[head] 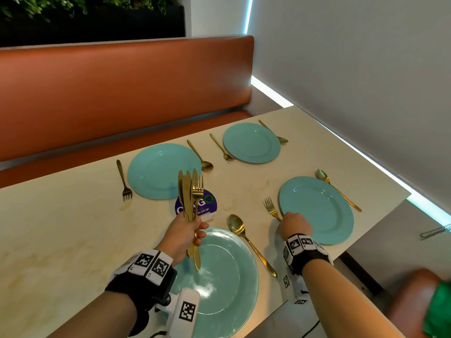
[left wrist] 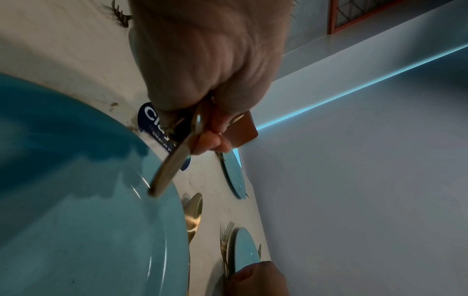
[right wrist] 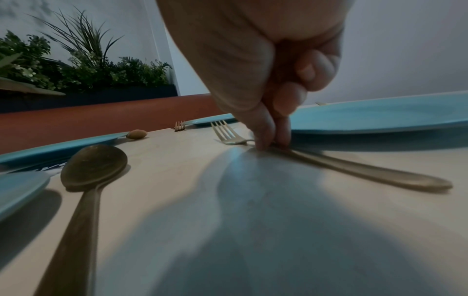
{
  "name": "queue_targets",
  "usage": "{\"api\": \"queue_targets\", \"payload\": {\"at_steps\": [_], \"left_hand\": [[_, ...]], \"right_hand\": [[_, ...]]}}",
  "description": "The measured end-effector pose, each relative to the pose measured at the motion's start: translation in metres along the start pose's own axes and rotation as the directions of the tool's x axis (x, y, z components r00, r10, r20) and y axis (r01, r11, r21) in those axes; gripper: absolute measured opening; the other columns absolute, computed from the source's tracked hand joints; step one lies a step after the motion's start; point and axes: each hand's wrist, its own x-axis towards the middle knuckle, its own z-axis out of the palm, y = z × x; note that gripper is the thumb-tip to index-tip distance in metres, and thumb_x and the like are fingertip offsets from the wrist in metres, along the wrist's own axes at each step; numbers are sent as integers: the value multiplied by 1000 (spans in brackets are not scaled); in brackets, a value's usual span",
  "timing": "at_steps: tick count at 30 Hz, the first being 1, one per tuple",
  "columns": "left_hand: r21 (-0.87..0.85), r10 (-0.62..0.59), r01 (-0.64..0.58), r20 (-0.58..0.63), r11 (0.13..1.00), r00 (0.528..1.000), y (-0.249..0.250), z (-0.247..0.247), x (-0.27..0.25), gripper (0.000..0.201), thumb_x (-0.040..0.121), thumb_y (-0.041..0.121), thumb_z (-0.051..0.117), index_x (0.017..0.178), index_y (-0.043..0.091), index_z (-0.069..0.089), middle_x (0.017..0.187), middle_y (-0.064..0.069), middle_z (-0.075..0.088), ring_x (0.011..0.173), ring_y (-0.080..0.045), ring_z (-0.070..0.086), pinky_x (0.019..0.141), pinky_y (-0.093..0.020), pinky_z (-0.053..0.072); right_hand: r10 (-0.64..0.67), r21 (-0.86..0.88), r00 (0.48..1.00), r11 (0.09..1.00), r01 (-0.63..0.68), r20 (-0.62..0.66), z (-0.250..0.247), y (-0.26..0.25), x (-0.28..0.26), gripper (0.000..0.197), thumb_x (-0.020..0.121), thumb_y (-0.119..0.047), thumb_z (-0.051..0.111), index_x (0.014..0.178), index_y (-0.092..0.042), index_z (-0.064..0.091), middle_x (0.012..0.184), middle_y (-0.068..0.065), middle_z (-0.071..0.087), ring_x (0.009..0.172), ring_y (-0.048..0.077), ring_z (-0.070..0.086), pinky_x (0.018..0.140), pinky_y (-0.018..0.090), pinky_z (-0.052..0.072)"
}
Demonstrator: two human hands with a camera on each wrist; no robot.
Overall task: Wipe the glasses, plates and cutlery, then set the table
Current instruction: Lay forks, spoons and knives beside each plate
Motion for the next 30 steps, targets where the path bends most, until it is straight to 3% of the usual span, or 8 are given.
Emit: {"api": "queue_targets", "payload": {"at_steps": [7,10,13,16,18,24,30], "left_hand": [[-9,-4,4,12,1000,1000,-2,1,-5,11,101,9,40,96,16,47,80,-10,57,57,-15,49,42,-20,40],[-14,2,-2,21,1000,1000,-2,3,-9,12,101,9,39,95,16,47,78,-9,56,56,-15,48,41,-19,40],[-26,2,-1,25,1000,1000,-1,6,-15,13,101,10,39,92,17,47,79,-9,56,57,-14,48,41,-19,40],[-39,7,-6,28,999,1000,-1,6,-20,12,101,11,40,93,17,47,79,-9,57,57,-15,49,41,-18,41],[-38,11,-10,31,999,999,-3,4,-23,9,101,11,41,98,16,48,79,-9,57,57,-15,50,41,-19,42],[-34,14,-13,19,999,1000,-8,-3,-30,7,100,10,41,98,14,47,82,-10,58,58,-15,50,48,-22,40],[-25,11,-11,4,1000,1000,-12,-8,-36,7,100,11,41,100,14,47,82,-9,58,58,-15,51,49,-22,41]], "right_hand": [[-5,30,1000,1000,6,-5,-1,-4,-4,23,95,-15,44,107,-7,62,103,8,66,95,23,64,80,30,50],[-58,84,998,995,58,5,0,-14,-10,26,93,-23,50,109,-7,62,106,9,66,96,25,64,80,32,51],[-143,156,979,980,120,144,4,-25,-14,36,85,-36,63,109,-9,65,110,9,66,101,24,63,88,33,52],[-151,188,962,976,109,229,12,-34,-20,36,74,-37,73,97,-10,70,97,6,69,87,20,64,76,27,53],[-131,166,964,982,94,231,19,-37,-26,27,78,-32,68,92,-10,69,89,5,67,80,19,62,70,25,50],[-65,235,977,972,16,201,27,-39,-35,20,85,-19,55,96,-6,66,101,9,67,91,25,64,81,30,53],[-58,250,981,968,9,187,29,-38,-35,19,85,-19,55,96,-8,67,102,9,67,91,25,64,83,31,53]]}}
